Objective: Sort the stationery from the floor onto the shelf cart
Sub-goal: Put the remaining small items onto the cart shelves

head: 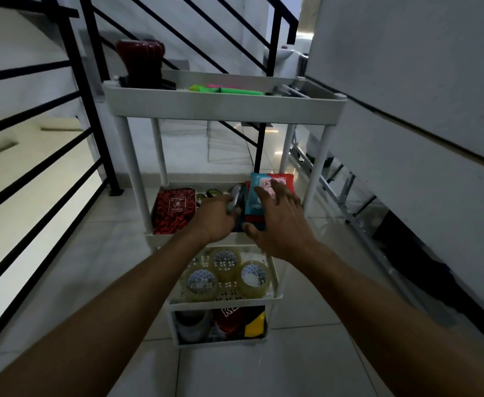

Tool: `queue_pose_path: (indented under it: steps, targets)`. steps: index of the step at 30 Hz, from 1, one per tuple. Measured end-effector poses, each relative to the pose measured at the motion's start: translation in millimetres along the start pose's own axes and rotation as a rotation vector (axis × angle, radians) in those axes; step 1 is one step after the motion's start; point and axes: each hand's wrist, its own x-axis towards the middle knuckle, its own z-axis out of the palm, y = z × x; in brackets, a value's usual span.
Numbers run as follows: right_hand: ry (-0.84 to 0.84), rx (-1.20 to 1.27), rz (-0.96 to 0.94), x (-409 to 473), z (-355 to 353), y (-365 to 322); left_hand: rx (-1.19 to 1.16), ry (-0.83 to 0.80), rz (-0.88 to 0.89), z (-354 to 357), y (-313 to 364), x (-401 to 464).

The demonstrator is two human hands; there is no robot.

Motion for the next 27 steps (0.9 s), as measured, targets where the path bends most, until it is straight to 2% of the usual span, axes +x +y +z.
queue_pose_path:
  steps: [8,12,15,22,27]
  targets:
    - [-0.014,0.038,-0.031,-32,-20,-19,0.077,0.077,0.096,-34,13,-72]
    - [-0.037,0.0,-0.055,-64,-38,-31,0.286,0.054,0.112,-48,11,-128]
    - [-0.038,0.003,-0.053,-99,-58,-44,0.386,0.104,0.16,-67,17,-166]
    - [-0.001,0.004,-0.024,-191,-101,-63,0.443,0.223,0.202,-99,28,-252]
    - [0.017,0.029,0.066,-236,-92,-50,0.439,0.22,0.218,-82,27,-277]
